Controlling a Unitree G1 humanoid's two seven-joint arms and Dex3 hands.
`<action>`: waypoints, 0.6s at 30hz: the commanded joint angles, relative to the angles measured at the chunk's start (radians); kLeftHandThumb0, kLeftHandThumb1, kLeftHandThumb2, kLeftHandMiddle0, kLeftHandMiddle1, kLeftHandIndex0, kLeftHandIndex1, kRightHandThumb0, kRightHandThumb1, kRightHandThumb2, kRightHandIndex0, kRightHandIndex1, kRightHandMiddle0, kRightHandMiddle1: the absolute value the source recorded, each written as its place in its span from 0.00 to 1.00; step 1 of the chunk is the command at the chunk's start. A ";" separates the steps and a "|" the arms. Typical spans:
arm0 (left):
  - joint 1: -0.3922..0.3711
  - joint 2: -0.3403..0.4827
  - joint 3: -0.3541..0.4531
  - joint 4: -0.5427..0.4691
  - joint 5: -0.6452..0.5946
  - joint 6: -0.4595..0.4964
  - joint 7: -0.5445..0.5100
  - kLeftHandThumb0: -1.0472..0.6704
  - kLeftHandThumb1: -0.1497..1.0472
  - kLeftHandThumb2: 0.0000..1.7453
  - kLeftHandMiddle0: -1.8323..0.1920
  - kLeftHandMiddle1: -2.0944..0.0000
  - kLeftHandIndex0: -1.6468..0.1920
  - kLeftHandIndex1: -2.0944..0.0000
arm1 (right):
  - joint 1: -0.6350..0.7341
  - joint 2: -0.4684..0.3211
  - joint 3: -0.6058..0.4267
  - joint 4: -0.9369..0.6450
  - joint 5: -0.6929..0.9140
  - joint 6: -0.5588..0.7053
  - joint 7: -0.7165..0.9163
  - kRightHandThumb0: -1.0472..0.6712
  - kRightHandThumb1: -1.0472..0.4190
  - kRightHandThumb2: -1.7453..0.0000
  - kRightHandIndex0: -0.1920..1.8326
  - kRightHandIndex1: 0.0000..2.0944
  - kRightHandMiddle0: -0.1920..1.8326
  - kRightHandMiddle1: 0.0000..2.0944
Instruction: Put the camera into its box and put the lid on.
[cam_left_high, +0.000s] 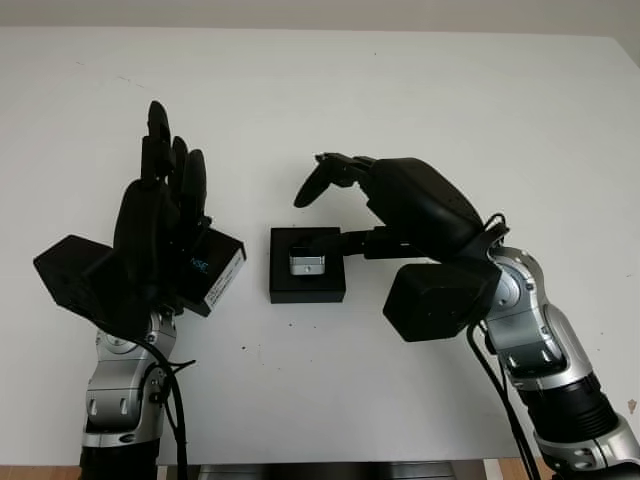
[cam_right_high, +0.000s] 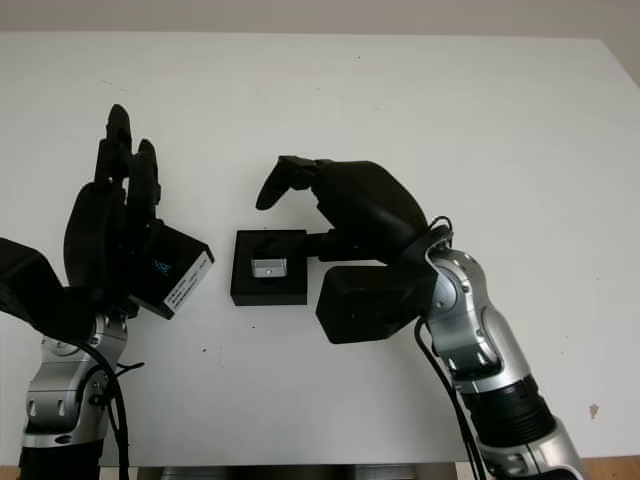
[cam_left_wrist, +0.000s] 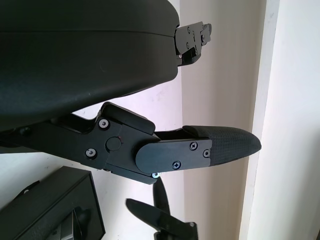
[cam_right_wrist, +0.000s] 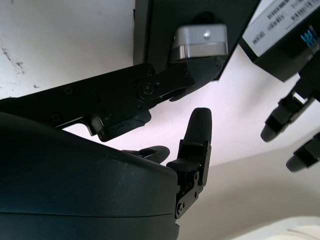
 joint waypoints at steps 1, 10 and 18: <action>-0.002 0.001 0.002 -0.010 -0.001 -0.002 0.001 0.13 1.00 0.28 1.00 1.00 1.00 1.00 | 0.010 -0.012 0.009 -0.020 -0.010 0.007 0.010 0.20 0.03 0.97 0.25 0.03 0.25 0.52; -0.002 0.001 0.004 -0.003 -0.005 0.000 -0.001 0.12 1.00 0.28 1.00 1.00 1.00 1.00 | 0.007 -0.012 0.027 -0.017 -0.025 0.038 0.045 0.19 0.04 0.97 0.25 0.03 0.26 0.50; 0.001 0.001 0.002 0.000 0.001 -0.014 -0.001 0.13 1.00 0.28 1.00 1.00 1.00 1.00 | 0.009 -0.014 0.032 -0.014 -0.028 0.048 0.052 0.20 0.04 0.97 0.25 0.03 0.28 0.50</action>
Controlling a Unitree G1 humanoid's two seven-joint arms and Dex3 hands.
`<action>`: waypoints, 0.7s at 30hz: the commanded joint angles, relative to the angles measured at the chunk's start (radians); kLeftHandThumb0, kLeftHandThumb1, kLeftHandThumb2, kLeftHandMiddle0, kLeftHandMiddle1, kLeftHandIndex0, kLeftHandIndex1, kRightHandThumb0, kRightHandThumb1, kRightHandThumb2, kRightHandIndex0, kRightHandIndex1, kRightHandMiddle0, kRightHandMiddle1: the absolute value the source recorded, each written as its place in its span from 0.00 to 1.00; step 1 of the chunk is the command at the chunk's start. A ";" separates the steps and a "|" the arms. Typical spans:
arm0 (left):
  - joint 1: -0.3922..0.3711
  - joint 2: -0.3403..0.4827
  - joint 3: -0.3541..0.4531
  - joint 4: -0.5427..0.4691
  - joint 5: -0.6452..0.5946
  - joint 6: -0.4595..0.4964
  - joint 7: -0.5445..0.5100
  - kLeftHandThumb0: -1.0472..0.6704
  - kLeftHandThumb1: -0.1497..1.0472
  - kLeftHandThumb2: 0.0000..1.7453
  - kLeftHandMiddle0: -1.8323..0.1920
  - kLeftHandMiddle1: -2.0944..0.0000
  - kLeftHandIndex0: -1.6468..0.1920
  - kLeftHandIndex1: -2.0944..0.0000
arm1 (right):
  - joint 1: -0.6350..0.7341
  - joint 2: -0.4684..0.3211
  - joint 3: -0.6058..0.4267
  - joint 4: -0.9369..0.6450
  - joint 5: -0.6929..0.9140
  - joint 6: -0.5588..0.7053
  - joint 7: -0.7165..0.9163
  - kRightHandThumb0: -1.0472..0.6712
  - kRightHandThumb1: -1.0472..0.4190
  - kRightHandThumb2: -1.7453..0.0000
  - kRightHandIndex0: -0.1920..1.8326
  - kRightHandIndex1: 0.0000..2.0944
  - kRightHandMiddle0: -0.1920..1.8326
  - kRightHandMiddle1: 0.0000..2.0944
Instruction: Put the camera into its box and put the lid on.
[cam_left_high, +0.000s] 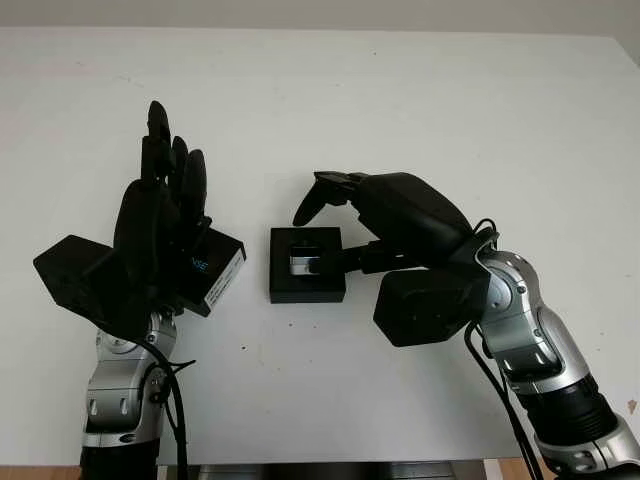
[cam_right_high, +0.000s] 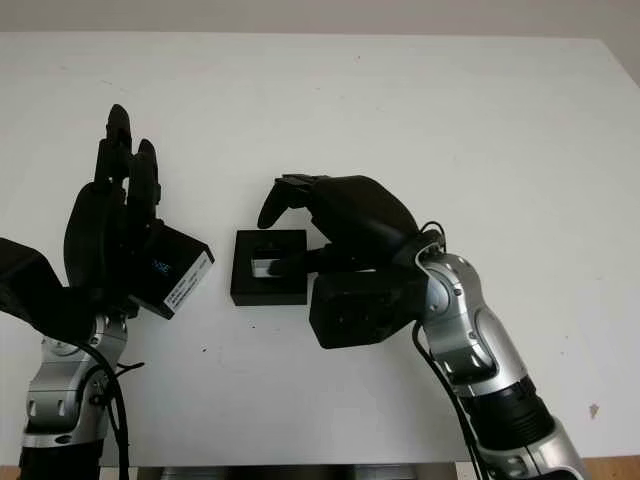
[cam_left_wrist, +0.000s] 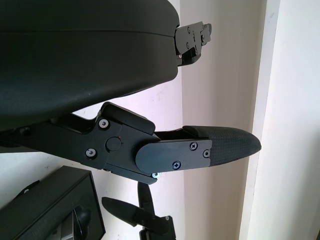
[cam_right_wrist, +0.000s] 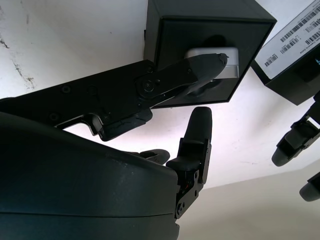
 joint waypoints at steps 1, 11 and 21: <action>0.001 0.000 0.002 0.002 0.003 -0.017 0.000 0.13 1.00 0.28 1.00 1.00 1.00 1.00 | 0.009 -0.005 0.004 -0.013 -0.002 0.006 0.004 0.21 0.04 0.97 0.25 0.03 0.28 0.50; 0.008 0.002 0.000 0.000 0.000 -0.019 -0.006 0.14 1.00 0.29 1.00 1.00 1.00 1.00 | 0.009 -0.004 0.004 -0.008 -0.010 0.001 -0.014 0.21 0.03 0.97 0.26 0.03 0.29 0.60; 0.008 0.006 -0.002 -0.001 0.010 -0.013 -0.003 0.13 1.00 0.29 1.00 1.00 1.00 1.00 | 0.008 -0.002 0.004 -0.001 -0.022 -0.005 -0.060 0.21 0.02 0.97 0.28 0.04 0.28 0.66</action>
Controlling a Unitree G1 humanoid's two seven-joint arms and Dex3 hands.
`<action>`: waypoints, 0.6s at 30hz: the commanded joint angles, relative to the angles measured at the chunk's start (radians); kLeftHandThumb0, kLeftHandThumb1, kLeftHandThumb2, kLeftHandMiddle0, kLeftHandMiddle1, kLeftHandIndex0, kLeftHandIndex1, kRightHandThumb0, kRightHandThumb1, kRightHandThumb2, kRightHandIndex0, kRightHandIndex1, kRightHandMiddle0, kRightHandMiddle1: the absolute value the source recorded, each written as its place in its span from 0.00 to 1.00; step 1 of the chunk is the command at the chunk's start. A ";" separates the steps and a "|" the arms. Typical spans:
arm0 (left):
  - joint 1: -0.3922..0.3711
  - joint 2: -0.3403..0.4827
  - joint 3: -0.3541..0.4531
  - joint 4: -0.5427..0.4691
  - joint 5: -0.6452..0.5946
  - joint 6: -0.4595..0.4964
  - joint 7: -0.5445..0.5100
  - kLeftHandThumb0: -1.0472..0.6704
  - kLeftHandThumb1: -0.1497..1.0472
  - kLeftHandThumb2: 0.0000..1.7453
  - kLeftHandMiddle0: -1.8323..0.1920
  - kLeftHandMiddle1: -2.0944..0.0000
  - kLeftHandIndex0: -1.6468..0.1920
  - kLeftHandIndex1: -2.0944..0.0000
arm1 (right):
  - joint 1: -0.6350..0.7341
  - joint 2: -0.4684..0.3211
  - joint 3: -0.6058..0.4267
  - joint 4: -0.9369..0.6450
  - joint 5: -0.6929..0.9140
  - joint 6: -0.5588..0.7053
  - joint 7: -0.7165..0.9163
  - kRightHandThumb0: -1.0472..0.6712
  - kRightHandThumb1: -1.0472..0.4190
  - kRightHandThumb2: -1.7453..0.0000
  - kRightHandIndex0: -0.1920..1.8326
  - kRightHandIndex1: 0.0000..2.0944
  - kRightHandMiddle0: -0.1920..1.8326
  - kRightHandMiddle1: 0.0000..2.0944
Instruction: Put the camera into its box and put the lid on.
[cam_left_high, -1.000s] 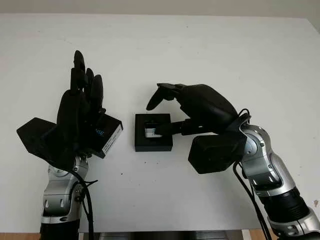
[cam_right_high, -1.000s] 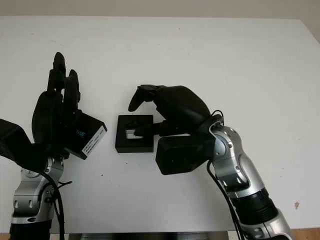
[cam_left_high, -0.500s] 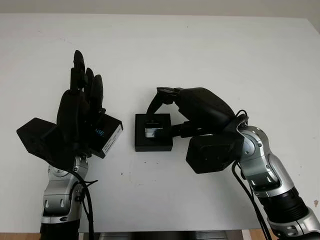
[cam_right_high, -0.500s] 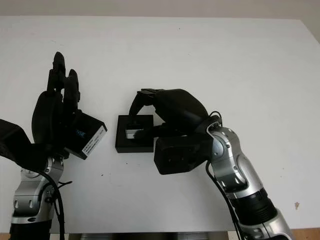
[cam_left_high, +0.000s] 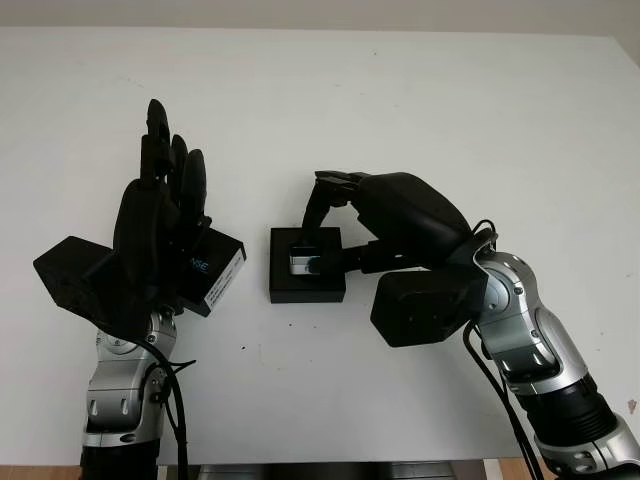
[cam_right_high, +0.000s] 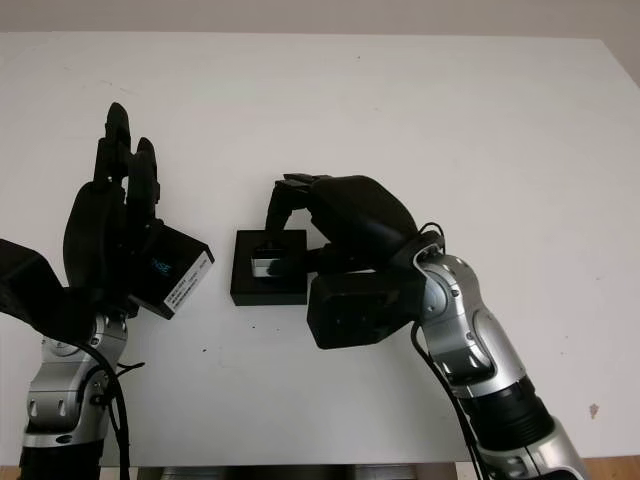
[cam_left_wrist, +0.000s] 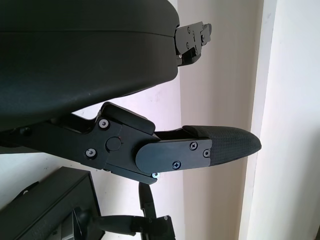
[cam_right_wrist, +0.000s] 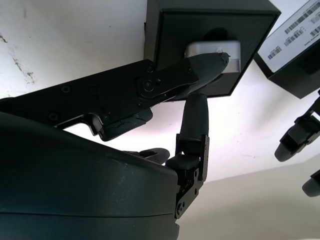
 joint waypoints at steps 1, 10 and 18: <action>0.008 0.005 0.000 -0.005 0.002 0.002 -0.002 0.12 1.00 0.29 1.00 1.00 1.00 1.00 | 0.008 0.000 -0.002 -0.003 -0.003 -0.002 -0.009 0.21 0.02 0.97 0.28 0.04 0.28 0.66; 0.010 0.000 0.000 -0.007 0.001 -0.002 0.002 0.13 1.00 0.29 1.00 1.00 1.00 1.00 | 0.009 -0.009 0.008 0.005 -0.004 -0.011 -0.008 0.21 0.02 0.97 0.27 0.03 0.27 0.64; 0.011 -0.001 0.000 -0.013 0.001 0.006 0.007 0.13 1.00 0.28 1.00 1.00 1.00 1.00 | 0.009 -0.011 0.016 0.014 -0.010 -0.018 0.000 0.20 0.02 0.97 0.27 0.03 0.28 0.58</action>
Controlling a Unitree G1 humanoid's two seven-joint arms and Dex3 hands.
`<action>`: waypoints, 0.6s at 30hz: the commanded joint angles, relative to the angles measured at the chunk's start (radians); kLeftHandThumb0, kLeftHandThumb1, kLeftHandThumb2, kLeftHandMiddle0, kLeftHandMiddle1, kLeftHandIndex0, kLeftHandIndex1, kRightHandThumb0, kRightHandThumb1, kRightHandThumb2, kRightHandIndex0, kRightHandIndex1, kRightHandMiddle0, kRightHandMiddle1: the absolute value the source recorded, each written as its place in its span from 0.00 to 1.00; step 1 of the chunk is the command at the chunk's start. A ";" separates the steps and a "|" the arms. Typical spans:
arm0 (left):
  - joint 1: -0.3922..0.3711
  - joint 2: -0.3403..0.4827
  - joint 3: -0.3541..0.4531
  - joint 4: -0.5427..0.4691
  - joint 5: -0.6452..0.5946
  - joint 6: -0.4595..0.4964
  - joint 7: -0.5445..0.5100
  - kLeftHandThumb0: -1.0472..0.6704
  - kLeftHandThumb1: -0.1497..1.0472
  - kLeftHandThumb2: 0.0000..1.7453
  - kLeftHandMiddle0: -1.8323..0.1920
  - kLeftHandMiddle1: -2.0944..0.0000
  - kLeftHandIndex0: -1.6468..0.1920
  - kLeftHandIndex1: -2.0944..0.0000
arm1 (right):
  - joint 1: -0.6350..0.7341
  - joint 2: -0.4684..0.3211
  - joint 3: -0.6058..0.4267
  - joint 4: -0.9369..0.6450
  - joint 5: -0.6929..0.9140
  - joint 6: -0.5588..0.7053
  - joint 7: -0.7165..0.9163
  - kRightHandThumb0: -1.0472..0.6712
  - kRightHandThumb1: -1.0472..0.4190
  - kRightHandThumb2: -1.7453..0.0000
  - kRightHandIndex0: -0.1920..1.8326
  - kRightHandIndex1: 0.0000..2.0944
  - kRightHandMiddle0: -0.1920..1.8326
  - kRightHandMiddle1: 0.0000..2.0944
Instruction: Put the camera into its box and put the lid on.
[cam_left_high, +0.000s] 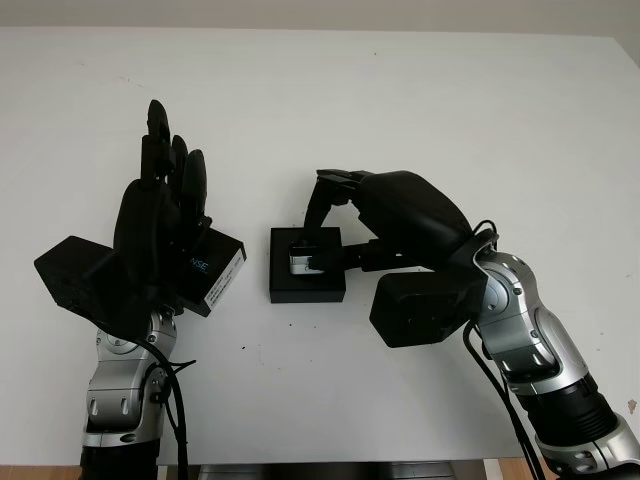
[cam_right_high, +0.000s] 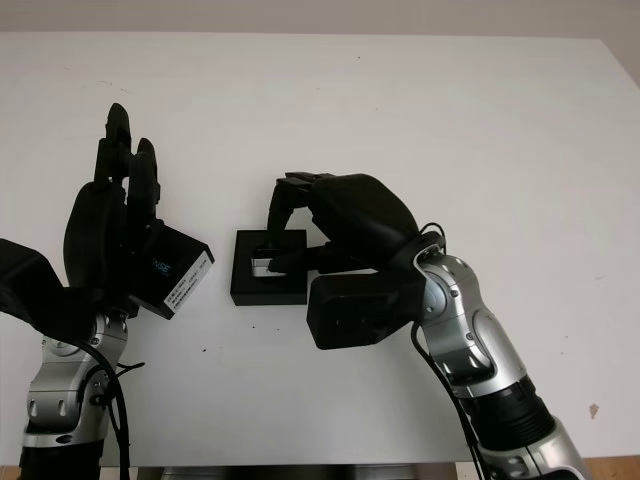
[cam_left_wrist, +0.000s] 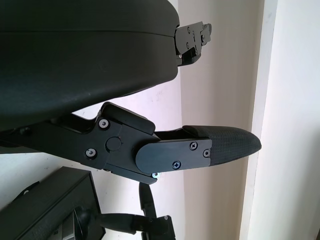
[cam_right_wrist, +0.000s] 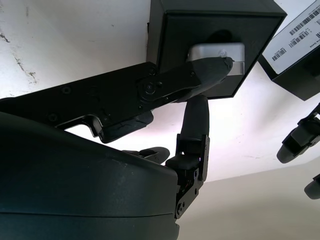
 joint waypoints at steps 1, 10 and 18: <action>0.011 -0.002 0.001 -0.013 -0.001 0.003 0.002 0.13 1.00 0.28 1.00 1.00 1.00 1.00 | 0.009 -0.005 0.011 0.004 -0.003 -0.012 0.002 0.20 0.02 0.97 0.27 0.03 0.27 0.58; 0.011 -0.004 0.001 -0.016 -0.005 0.003 0.007 0.13 1.00 0.27 1.00 1.00 1.00 1.00 | 0.013 -0.006 0.015 0.004 0.001 -0.017 0.017 0.20 0.03 0.97 0.27 0.03 0.27 0.56; 0.014 -0.005 0.003 -0.016 -0.012 -0.002 0.002 0.13 1.00 0.27 1.00 1.00 1.00 1.00 | 0.012 -0.010 0.018 0.008 -0.010 -0.025 0.021 0.21 0.03 0.97 0.27 0.03 0.28 0.57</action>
